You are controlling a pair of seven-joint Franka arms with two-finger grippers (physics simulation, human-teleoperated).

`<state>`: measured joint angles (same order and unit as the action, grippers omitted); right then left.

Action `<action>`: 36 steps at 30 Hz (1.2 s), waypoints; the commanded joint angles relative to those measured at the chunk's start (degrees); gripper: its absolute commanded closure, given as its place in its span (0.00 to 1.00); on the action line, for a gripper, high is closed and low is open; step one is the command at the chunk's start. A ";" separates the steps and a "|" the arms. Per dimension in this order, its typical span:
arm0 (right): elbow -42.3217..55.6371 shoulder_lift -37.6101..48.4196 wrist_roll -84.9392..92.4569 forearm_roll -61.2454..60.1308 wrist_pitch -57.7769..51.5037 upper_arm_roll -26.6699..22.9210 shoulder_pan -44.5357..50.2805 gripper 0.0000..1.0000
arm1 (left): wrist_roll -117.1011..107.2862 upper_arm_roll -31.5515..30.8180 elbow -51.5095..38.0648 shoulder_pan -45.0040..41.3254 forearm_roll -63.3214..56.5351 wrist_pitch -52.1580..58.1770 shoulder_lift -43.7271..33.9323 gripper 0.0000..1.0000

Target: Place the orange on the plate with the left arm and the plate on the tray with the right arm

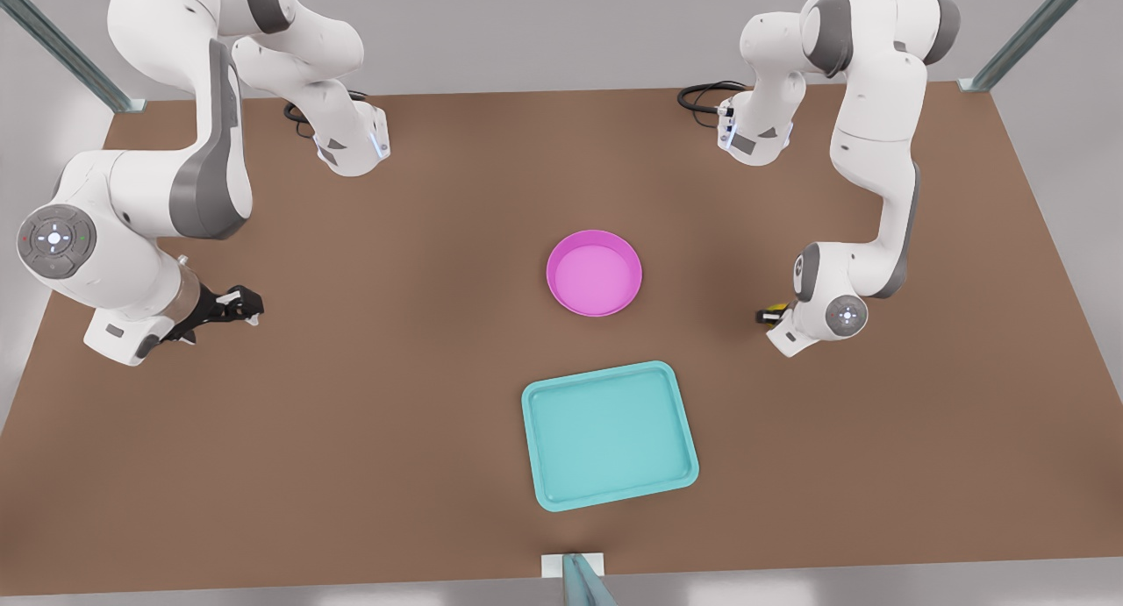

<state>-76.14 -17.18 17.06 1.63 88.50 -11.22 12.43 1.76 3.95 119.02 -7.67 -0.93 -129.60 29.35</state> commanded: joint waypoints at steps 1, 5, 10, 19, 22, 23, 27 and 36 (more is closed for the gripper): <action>0.03 0.04 0.08 -0.05 0.01 -0.03 -0.04 0.00 | 3.60 0.00 -0.02 0.02 0.23 -0.91 -0.08 0.26; 0.03 0.04 0.08 -0.13 -0.08 -0.03 -0.30 0.00 | 3.24 0.00 -0.02 -0.07 0.23 -0.39 -0.52 0.36; 0.03 -0.14 0.08 -0.13 0.10 -0.03 -0.30 0.00 | -2.46 0.00 -0.11 -4.37 0.32 6.29 -6.58 0.36; -0.06 -0.31 0.08 -0.22 0.10 -0.03 -0.56 0.00 | -40.52 -2.11 -23.48 -36.36 9.98 24.22 3.34 0.36; -0.06 -0.58 0.08 -0.57 0.19 -0.03 -0.65 0.00 | -46.85 -5.27 -24.72 -37.95 10.25 25.19 5.28 0.36; -0.06 -0.58 0.08 -0.57 0.19 -0.03 -0.57 0.00 | -46.85 -5.27 -24.63 -38.04 10.25 25.19 5.54 0.36; -0.06 -0.66 0.08 -0.57 0.19 -0.03 -0.65 0.00 | -46.85 -5.27 -24.01 -38.04 10.25 25.19 6.42 0.00; -7.79 -9.36 0.08 -27.73 9.67 0.06 5.23 0.00 | -19.52 35.16 -52.31 -37.25 9.98 65.09 -5.44 0.00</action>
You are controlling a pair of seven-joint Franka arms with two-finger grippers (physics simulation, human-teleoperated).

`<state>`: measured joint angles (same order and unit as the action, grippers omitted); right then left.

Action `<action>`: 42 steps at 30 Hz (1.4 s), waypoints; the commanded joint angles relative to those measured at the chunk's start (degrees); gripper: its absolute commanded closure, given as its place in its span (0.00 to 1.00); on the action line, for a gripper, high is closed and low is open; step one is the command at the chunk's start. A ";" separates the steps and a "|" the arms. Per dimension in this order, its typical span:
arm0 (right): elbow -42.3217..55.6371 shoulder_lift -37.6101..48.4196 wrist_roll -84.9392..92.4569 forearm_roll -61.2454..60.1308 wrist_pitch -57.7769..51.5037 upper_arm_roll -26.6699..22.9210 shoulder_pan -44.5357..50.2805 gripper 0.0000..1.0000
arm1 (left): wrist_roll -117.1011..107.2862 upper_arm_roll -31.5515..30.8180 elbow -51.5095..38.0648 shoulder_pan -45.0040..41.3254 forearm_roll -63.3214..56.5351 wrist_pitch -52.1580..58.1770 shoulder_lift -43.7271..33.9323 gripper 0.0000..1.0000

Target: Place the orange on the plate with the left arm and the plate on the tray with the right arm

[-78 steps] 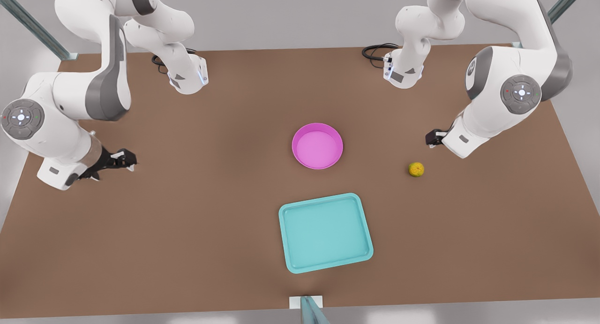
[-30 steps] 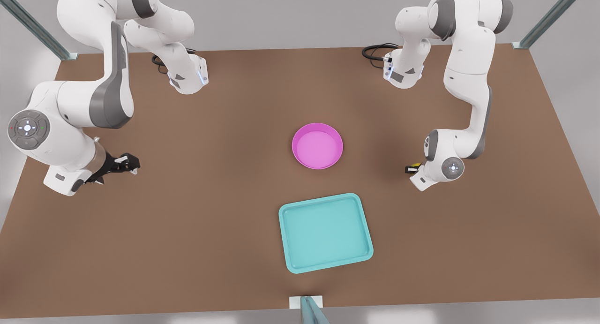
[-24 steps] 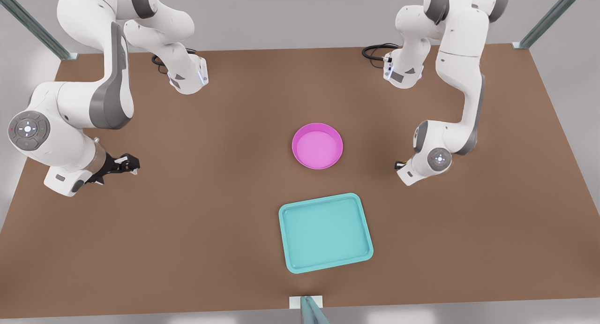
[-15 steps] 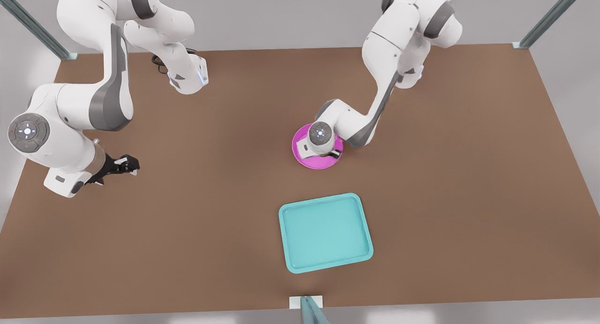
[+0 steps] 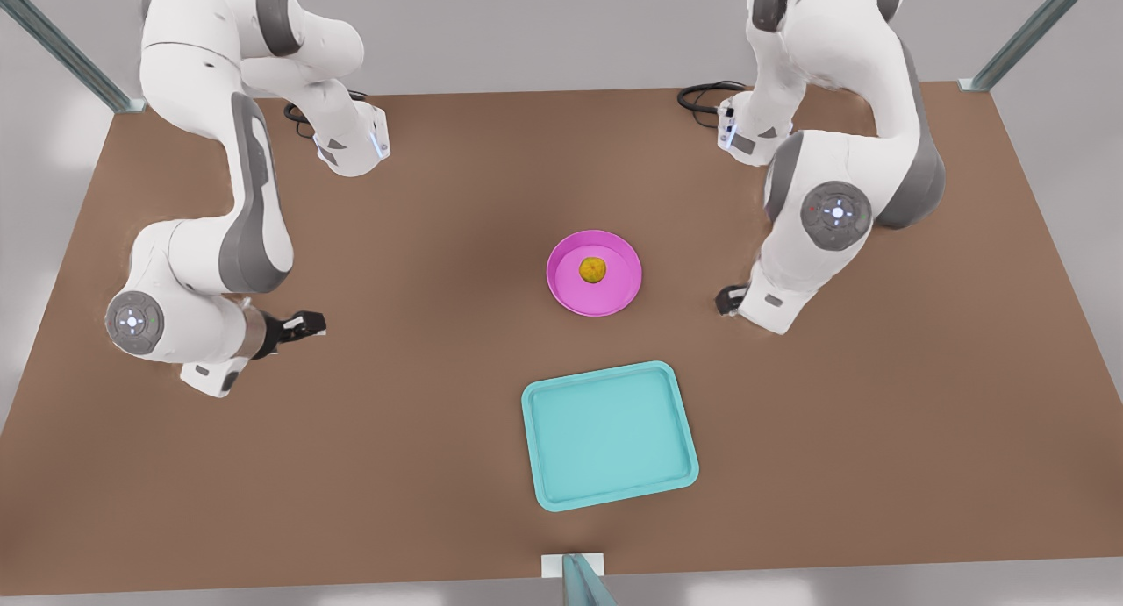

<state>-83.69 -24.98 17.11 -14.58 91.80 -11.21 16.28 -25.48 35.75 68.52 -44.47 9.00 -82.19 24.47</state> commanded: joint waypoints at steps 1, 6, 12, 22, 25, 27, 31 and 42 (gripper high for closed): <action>-4.54 -1.65 -0.41 -14.42 12.33 0.05 4.63 0.00 | 7.64 3.80 -3.04 -0.45 0.05 18.29 -0.74 0.00; -22.12 -0.16 -4.89 -27.96 38.80 0.05 17.47 0.00 | 6.76 -37.94 7.77 32.60 -10.23 4.14 -16.47 0.00; -26.43 -2.27 -9.11 -37.98 40.56 0.13 26.35 0.00 | 6.85 -37.15 4.16 32.95 -8.57 10.82 -12.78 0.00; -25.91 -7.63 -15.70 -42.11 46.36 1.19 34.26 0.00 | 5.97 -37.77 1.44 32.07 -7.77 11.61 -14.89 0.00; -25.12 -8.51 -15.61 -42.02 46.10 1.72 34.26 0.00 | 6.49 -37.86 0.56 32.07 -5.40 10.56 -13.75 0.00; -24.76 -9.56 -15.61 -42.02 46.10 2.16 34.26 0.00 | 6.85 -37.77 1.00 32.07 -5.22 10.03 -12.87 0.00; -24.24 -10.70 -15.17 -42.02 46.10 3.21 34.34 0.02 | 5.70 -36.89 0.91 32.34 -5.84 10.56 -11.64 0.00; -21.07 -13.52 -14.73 -41.76 45.75 4.18 34.35 0.49 | 4.56 -33.37 0.21 32.07 -6.89 12.05 -11.72 0.00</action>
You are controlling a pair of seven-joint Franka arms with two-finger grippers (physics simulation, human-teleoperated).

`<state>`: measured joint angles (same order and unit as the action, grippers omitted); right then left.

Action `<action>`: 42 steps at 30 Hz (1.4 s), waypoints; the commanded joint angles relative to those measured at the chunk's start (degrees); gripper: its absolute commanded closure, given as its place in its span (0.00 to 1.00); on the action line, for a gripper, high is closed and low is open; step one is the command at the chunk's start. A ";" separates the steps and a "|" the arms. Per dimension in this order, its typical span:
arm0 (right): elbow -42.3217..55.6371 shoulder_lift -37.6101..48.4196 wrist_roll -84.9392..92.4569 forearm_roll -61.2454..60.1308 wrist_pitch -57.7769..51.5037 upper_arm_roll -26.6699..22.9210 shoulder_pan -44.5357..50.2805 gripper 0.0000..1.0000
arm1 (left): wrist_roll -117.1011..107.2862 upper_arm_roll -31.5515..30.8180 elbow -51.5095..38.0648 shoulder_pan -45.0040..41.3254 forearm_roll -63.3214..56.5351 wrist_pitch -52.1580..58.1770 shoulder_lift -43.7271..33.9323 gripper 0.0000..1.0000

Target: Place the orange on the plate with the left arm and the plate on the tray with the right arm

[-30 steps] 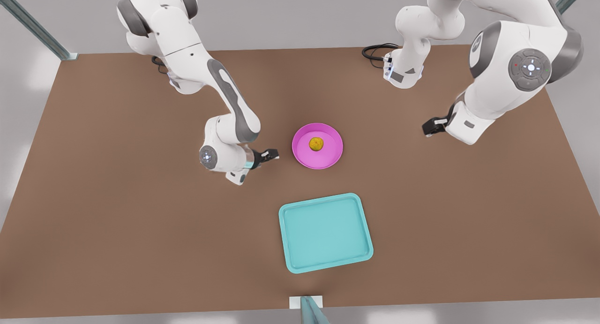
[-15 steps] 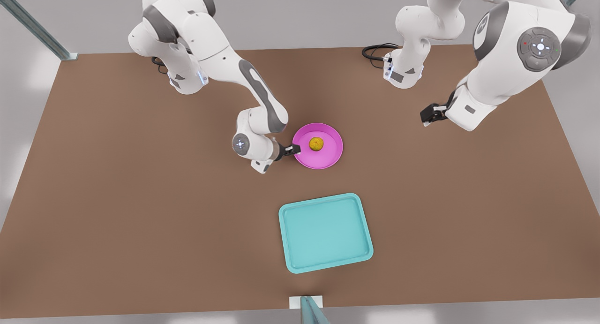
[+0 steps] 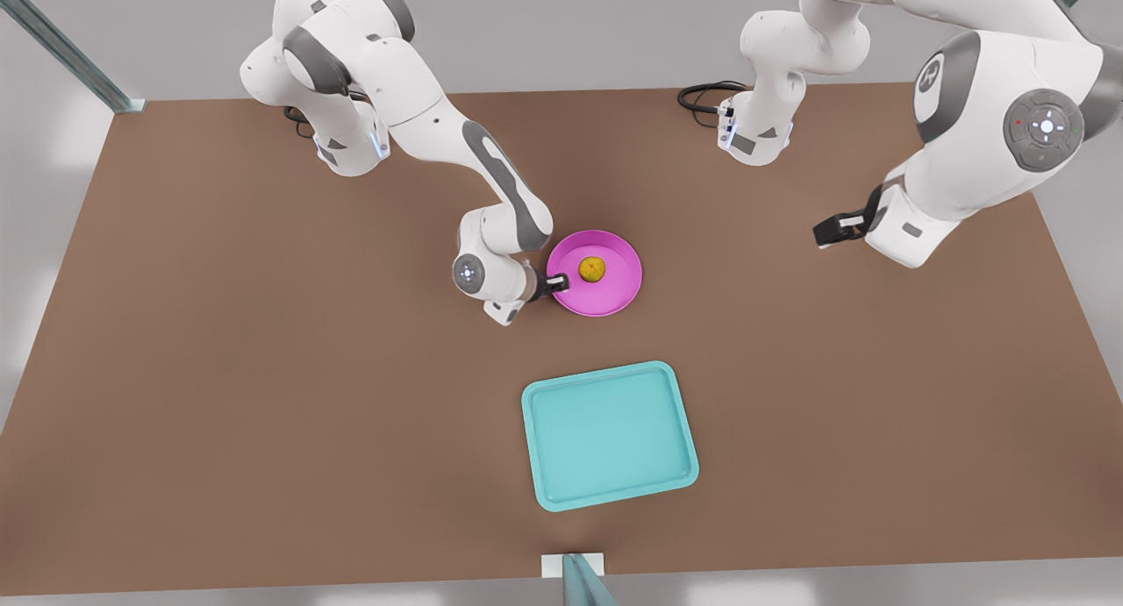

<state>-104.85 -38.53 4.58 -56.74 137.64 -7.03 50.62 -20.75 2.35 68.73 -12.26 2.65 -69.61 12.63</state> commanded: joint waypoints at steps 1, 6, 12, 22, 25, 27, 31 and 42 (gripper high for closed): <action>0.09 0.04 -2.21 0.40 -0.09 0.00 -0.08 0.52 | -0.25 -0.67 0.00 -0.22 0.16 -0.35 -0.50 0.00; 0.18 -0.05 -1.68 0.40 -0.18 0.00 -0.08 0.69 | -0.08 -0.68 -1.50 -0.04 -0.63 -0.96 -1.21 0.00; 1.32 -0.75 -1.59 0.49 -0.27 0.00 -0.08 0.79 | -1.31 -0.76 -1.32 -0.04 0.34 -4.92 -0.07 0.00; 3.95 0.65 0.52 0.23 -2.90 -0.09 -0.88 0.79 | 0.18 1.87 -1.32 0.84 0.95 -3.86 0.81 0.00; 4.75 2.15 1.57 0.31 -4.84 -0.26 -4.04 0.79 | 2.29 2.05 -1.32 0.84 2.19 -3.60 0.72 0.00; 6.50 2.50 2.71 0.22 -7.30 -0.35 -7.11 0.79 | 4.93 1.79 -1.32 0.84 2.45 -4.13 2.31 0.00; 13.09 1.80 3.50 0.14 -9.23 -0.35 -14.50 0.79 | 4.84 1.79 -1.32 0.75 2.36 -3.69 2.22 0.00; 45.26 -19.29 -16.44 0.58 -9.76 -0.18 -18.98 0.79 | 4.58 1.87 -0.97 0.84 2.27 -3.78 2.75 0.00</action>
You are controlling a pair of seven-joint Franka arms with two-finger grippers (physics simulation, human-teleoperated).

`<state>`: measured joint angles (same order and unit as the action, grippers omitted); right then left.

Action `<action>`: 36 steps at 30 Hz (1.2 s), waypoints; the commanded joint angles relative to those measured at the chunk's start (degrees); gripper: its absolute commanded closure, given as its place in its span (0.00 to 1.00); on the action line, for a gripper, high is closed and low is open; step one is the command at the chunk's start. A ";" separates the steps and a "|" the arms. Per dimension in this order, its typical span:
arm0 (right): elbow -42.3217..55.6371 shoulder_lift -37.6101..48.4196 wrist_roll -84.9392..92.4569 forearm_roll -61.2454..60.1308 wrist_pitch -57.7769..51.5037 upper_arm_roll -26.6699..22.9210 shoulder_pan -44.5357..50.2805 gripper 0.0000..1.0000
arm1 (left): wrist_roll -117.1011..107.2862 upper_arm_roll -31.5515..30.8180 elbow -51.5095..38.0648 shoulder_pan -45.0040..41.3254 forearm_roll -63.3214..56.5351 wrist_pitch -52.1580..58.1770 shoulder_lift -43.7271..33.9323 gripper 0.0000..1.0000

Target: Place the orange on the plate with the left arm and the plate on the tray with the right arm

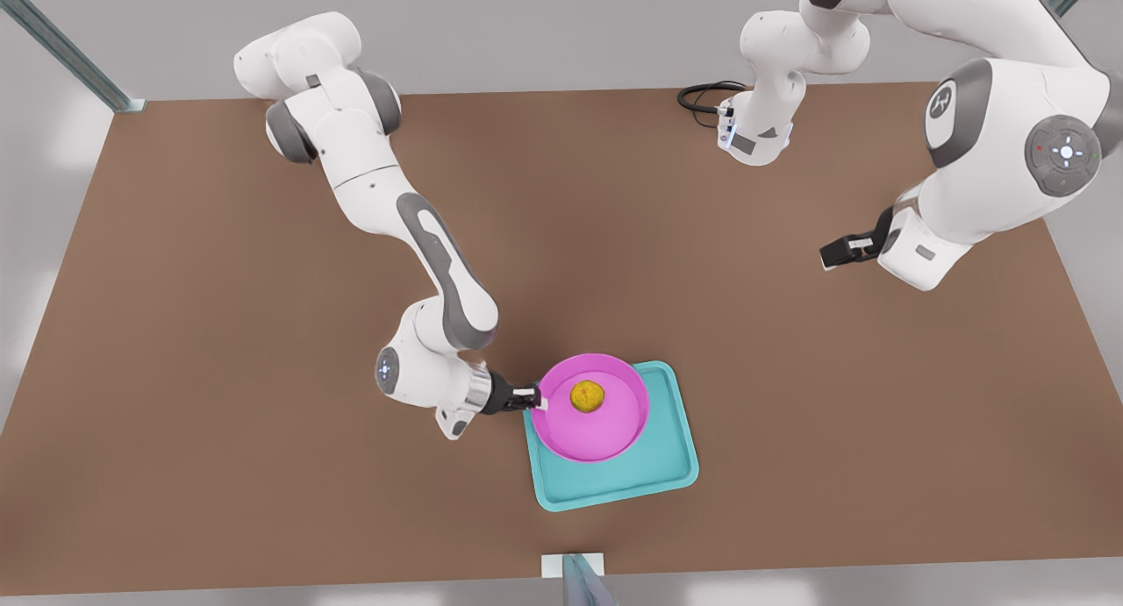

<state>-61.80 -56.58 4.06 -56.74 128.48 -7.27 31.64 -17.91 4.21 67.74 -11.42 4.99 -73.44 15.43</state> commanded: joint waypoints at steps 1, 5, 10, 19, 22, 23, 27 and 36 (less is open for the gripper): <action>3.62 -2.04 -17.68 0.58 -0.77 0.07 -0.08 0.79 | 1.73 0.01 0.02 0.00 0.02 0.05 -0.05 0.00; 5.11 -4.42 -20.67 0.49 -0.60 0.15 -1.05 0.79 | 1.73 0.01 0.02 0.00 0.02 0.05 -0.05 0.00; 9.07 -6.88 -24.28 0.49 -0.25 0.15 -2.46 0.79 | 1.91 0.01 0.02 0.00 0.02 0.14 -0.05 0.00; 9.07 -6.53 -24.10 0.49 0.28 2.44 -2.02 0.00 | 2.09 0.01 -0.07 -0.09 -0.15 0.32 -0.31 0.00; 6.35 -2.49 -24.28 0.49 -1.12 2.53 -2.10 0.00 | 2.00 -0.08 -0.33 -0.09 0.02 0.67 -0.67 0.00; 3.62 0.06 -23.93 0.93 -3.58 2.35 -2.37 0.00 | 2.09 -0.08 -0.33 -0.09 0.02 0.67 -0.75 0.00; 3.97 4.81 -9.27 28.34 -28.97 -2.57 -8.25 0.00 | 1.30 -0.08 -0.33 -0.09 -0.15 0.76 -0.49 0.00; -6.57 41.90 11.32 61.22 -55.71 -5.47 -17.22 0.00 | 1.03 0.01 -0.42 0.00 0.72 2.69 0.04 0.00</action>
<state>-67.14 -17.31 -1.63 -1.86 84.70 -12.72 14.42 -16.59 4.21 67.34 -11.43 5.70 -71.70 15.52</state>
